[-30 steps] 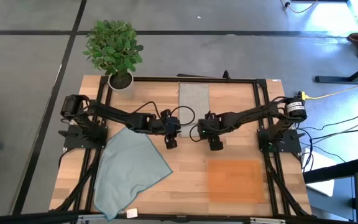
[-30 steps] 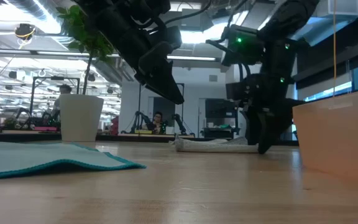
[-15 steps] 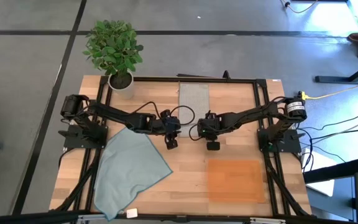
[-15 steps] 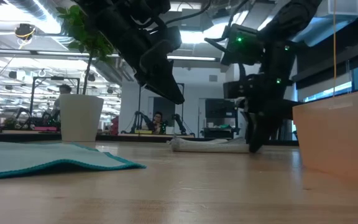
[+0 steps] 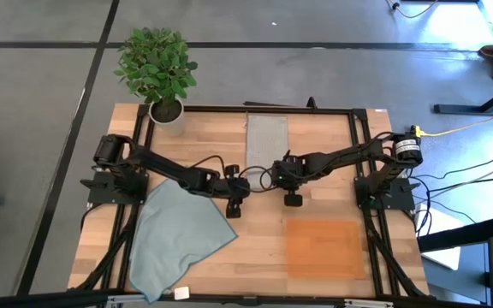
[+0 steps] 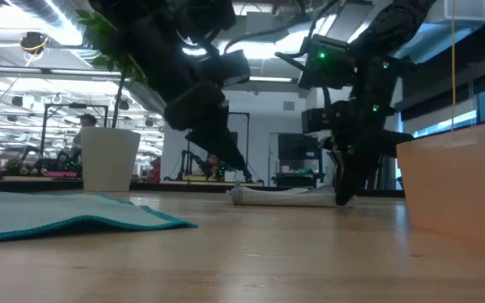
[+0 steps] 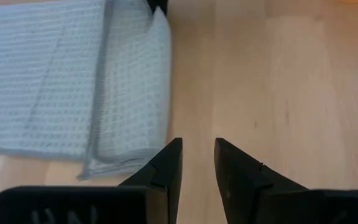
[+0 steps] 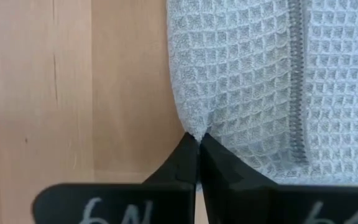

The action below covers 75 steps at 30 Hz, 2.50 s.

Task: Roll microfiber towels into tight, uniform cylinder then place into a basket
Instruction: Roll the gray microfiber towel

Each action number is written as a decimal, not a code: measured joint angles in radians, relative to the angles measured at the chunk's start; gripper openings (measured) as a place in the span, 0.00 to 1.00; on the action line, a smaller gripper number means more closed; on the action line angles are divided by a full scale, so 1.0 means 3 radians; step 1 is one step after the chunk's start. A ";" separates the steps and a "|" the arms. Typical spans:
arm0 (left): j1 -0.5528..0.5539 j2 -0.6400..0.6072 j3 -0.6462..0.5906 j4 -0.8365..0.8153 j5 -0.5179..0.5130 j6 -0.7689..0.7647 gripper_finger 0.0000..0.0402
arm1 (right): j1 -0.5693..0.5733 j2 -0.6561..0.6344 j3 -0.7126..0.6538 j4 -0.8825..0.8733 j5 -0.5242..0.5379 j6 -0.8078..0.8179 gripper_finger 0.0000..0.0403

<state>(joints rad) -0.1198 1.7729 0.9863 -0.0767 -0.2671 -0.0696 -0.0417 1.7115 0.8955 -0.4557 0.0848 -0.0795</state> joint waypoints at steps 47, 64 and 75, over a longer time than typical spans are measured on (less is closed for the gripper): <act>0.0251 0.0408 0.0000 0.0338 0.0040 0.0356 0.23 | -0.0001 0.0001 0.0000 0.0039 -0.0036 0.0001 0.02; 0.0249 0.0551 0.0011 0.0316 0.0007 0.0330 0.23 | -0.0002 0.0004 -0.0001 0.0070 -0.0036 0.0002 0.02; 0.0251 0.0559 0.0023 0.0286 0.0106 0.0344 0.02 | -0.0002 0.0004 0.0000 0.0050 -0.0201 0.0003 0.02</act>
<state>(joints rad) -0.0445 1.9404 0.9931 0.0090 -0.2352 0.0337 -0.0422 1.7126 0.8954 -0.4408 0.0244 -0.0788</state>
